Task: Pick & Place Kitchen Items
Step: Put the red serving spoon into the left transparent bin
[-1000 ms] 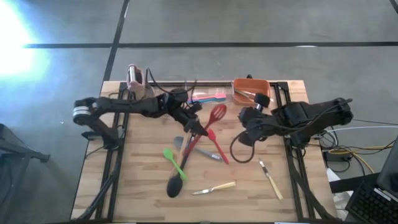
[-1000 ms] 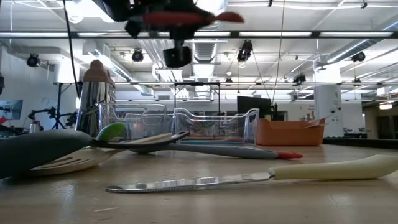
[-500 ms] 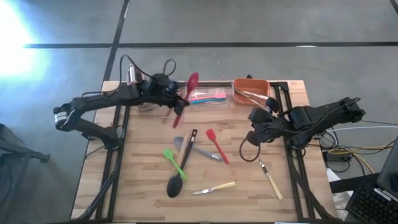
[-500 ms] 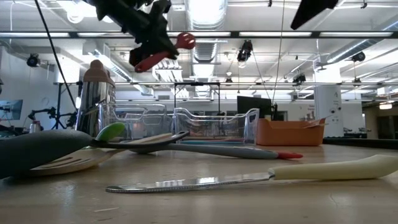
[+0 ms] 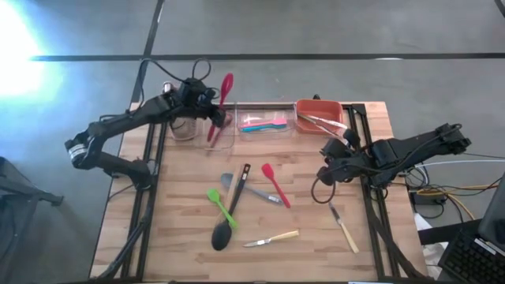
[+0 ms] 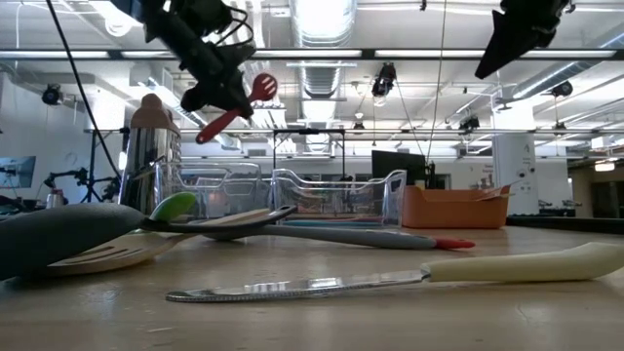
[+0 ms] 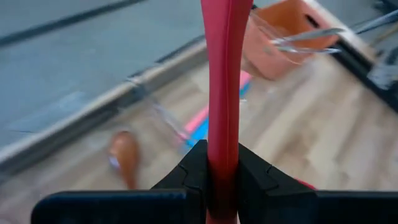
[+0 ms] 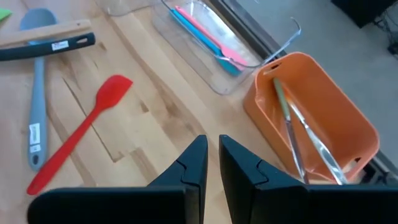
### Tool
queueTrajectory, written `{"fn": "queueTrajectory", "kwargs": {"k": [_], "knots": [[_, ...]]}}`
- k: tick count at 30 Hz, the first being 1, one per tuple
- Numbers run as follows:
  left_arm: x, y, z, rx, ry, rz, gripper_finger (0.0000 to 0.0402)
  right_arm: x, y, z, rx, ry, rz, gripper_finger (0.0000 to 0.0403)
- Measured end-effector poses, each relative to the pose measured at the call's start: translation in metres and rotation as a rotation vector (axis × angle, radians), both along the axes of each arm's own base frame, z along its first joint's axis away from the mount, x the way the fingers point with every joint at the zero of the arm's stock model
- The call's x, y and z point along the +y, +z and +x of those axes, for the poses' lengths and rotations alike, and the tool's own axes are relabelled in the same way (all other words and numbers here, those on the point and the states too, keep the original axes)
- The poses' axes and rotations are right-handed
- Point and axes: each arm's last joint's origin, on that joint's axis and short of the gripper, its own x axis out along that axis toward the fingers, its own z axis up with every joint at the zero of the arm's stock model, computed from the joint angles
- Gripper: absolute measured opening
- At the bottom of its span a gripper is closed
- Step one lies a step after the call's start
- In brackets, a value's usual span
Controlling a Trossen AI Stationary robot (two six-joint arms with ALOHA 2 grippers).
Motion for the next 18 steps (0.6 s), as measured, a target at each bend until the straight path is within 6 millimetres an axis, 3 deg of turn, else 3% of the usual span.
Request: {"fn": "queueTrajectory", "kwargs": {"k": [8,18], "knots": [[0.018,-0.009,-0.004,0.114,0.099,0.095,0.0047,0.0,-0.005,-0.001,-0.03,-0.004,0.013,0.0034],[0.034,-0.046,0.014,0.232,0.091,0.013,0.0047,0.0,-0.005,-0.001,-0.032,-0.003,0.016,0.0034]]}}
